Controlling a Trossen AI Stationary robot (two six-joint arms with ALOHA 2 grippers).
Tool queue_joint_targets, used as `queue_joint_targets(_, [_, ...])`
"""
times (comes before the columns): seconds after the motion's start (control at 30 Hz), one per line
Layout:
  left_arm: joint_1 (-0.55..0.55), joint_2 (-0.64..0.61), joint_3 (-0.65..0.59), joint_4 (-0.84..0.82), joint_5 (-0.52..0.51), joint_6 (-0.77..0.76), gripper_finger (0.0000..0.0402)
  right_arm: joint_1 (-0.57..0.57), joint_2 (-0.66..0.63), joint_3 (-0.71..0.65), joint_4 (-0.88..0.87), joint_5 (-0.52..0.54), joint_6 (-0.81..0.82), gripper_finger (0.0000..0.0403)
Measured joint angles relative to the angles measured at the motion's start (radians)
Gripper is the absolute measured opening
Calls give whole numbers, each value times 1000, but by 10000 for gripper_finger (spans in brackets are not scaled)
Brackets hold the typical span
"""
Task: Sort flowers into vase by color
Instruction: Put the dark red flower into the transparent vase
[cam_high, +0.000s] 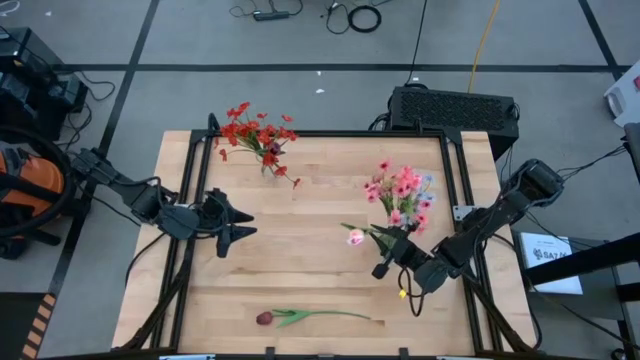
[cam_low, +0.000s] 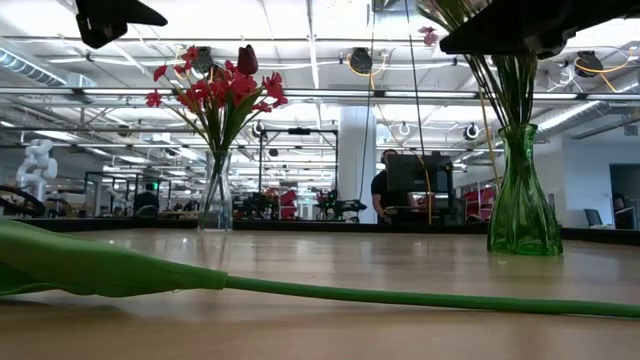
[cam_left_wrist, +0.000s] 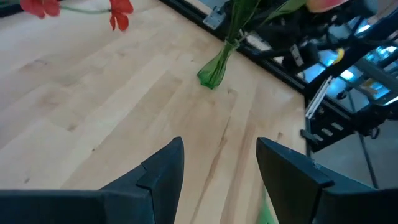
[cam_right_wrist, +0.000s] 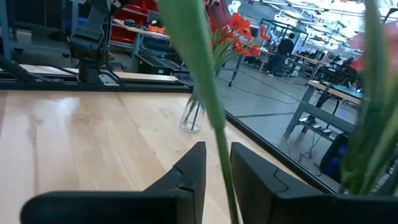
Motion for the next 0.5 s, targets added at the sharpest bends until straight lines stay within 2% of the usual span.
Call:
queue_joint_targets(0.2, [0,131,0,127,22,35,205,0,-18,0,0,2,-13,68])
queue_joint_targets(0.5, [16,384,0,556,21,273,205,25,-68,0,-5,1,-13,68])
